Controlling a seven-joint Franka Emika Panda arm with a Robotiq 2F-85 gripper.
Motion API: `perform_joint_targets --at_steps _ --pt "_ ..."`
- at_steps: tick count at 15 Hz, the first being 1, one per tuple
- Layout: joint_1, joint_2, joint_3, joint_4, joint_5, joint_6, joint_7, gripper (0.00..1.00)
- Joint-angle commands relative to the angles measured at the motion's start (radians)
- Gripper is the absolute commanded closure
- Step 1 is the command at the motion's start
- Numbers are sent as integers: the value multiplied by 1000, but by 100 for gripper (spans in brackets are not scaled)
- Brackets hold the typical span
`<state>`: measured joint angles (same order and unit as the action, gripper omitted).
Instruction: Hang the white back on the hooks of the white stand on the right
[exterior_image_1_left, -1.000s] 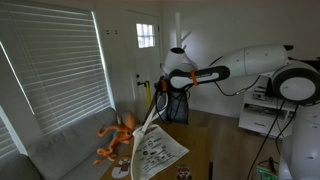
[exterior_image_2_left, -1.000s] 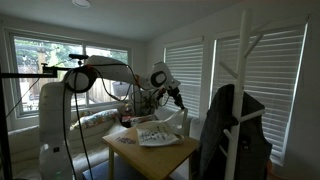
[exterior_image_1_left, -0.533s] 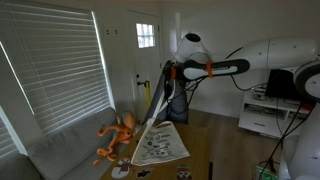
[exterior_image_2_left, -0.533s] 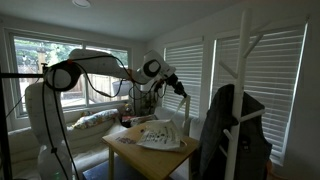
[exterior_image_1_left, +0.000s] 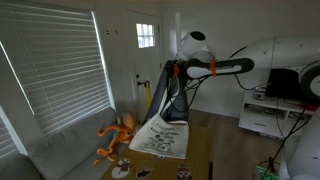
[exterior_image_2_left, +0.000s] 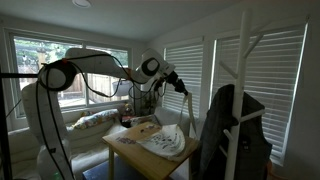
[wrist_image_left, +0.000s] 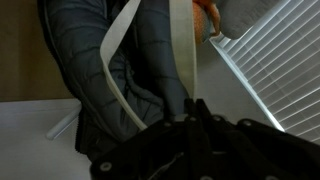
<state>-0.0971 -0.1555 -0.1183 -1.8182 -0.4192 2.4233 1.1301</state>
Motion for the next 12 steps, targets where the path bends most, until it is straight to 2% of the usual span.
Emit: perform_joint_targets --at_steps 1,10,12 --pt "-38 -5 29 29 -14 -6 -17 99" --pt "-119 -140 66 62 -154 -70 -6 99" --pt "-141 -165 73 69 -176 -56 -3 99"
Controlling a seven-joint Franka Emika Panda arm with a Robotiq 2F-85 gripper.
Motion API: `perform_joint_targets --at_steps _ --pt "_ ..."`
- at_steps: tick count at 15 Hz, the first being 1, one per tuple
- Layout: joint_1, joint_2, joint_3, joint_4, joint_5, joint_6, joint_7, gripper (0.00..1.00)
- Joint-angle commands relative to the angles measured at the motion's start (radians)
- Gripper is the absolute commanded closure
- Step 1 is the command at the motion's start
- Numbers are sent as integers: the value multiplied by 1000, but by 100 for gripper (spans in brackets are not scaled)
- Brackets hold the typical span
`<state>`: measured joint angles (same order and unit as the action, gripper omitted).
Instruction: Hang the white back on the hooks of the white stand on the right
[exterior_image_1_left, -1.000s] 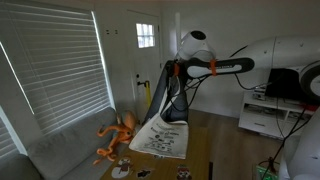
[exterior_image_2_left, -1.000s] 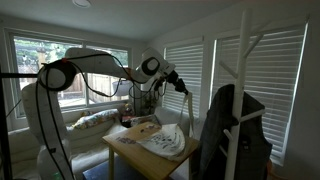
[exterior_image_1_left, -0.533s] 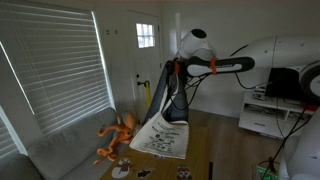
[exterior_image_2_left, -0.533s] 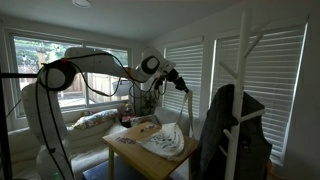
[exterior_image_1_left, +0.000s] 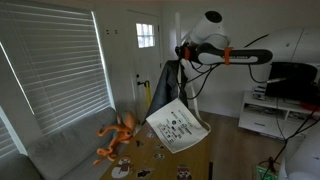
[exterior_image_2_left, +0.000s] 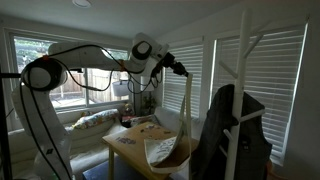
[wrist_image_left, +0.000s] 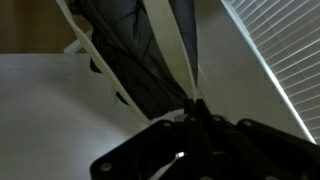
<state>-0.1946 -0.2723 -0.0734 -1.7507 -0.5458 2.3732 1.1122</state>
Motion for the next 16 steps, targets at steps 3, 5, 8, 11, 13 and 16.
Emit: perform_joint_targets --at_steps 3,5,8,11,13,16 --pt "-68 -66 25 16 -51 37 2 99" --pt "-81 -66 21 31 -47 67 -6 99" --pt "-87 -52 6 48 -15 101 -47 99" --pt "-84 -49 -14 49 22 120 -106 99" --pt "-83 -50 -31 51 51 138 -152 99" --pt "-91 -46 -47 61 97 171 -203 99"
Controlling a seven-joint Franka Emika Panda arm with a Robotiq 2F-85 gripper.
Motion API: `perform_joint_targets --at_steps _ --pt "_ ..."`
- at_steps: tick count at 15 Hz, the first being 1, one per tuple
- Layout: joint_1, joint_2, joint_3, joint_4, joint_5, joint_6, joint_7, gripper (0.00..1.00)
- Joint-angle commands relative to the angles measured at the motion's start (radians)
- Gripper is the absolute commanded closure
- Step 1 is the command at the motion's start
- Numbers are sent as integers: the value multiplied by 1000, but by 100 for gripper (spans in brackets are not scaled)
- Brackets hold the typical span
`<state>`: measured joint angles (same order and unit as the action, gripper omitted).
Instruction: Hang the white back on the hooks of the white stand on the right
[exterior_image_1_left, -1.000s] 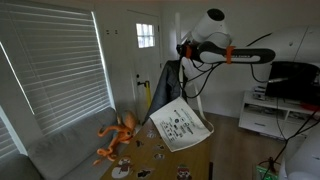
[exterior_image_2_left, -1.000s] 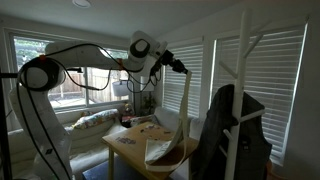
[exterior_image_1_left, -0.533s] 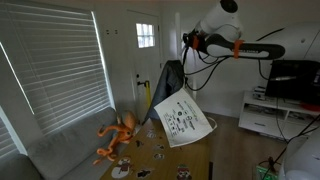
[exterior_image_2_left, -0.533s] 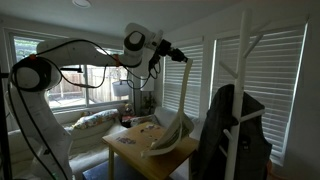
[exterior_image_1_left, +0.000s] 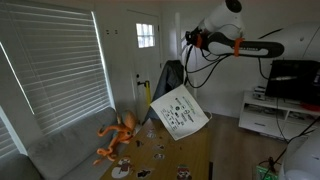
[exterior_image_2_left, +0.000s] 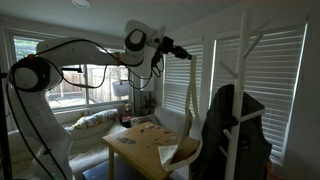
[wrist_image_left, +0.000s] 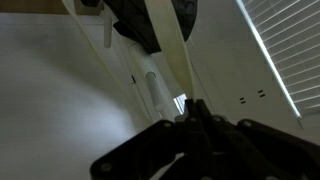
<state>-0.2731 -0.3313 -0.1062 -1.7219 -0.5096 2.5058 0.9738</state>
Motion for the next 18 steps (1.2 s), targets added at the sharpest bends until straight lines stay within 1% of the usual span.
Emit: perform_joint_targets --at_steps 1,2,5,11,12,15,18 --pt "-35 23 -7 40 45 68 -33 99" --pt "-35 4 10 8 45 30 -39 96" --pt "-49 8 8 14 45 52 -39 96" --pt "-49 10 8 15 45 53 -39 96" --pt "-49 10 8 15 45 53 -39 99" --pt "-43 25 -10 39 68 67 -74 99" --pt "-30 37 -31 57 126 64 -137 99"
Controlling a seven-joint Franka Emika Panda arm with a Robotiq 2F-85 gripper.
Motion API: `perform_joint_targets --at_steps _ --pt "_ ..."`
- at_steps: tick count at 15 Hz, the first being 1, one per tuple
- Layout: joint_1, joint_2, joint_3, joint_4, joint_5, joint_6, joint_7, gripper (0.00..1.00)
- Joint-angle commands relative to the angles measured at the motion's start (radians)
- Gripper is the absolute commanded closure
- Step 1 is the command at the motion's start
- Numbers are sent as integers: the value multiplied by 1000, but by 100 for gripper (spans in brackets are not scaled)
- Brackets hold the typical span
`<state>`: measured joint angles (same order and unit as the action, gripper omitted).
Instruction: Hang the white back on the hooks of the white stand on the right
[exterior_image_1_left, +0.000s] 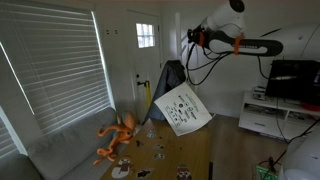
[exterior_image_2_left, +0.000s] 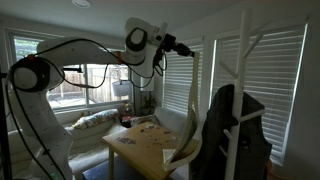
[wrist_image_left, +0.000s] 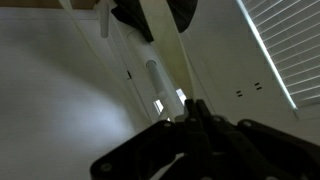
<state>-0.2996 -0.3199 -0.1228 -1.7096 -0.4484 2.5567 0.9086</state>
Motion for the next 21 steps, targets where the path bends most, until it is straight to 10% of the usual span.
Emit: perform_joint_targets --at_steps 1,21 --pt "-4 33 -22 56 84 14 -97 99" --pt "-6 320 -137 371 463 91 -322 99"
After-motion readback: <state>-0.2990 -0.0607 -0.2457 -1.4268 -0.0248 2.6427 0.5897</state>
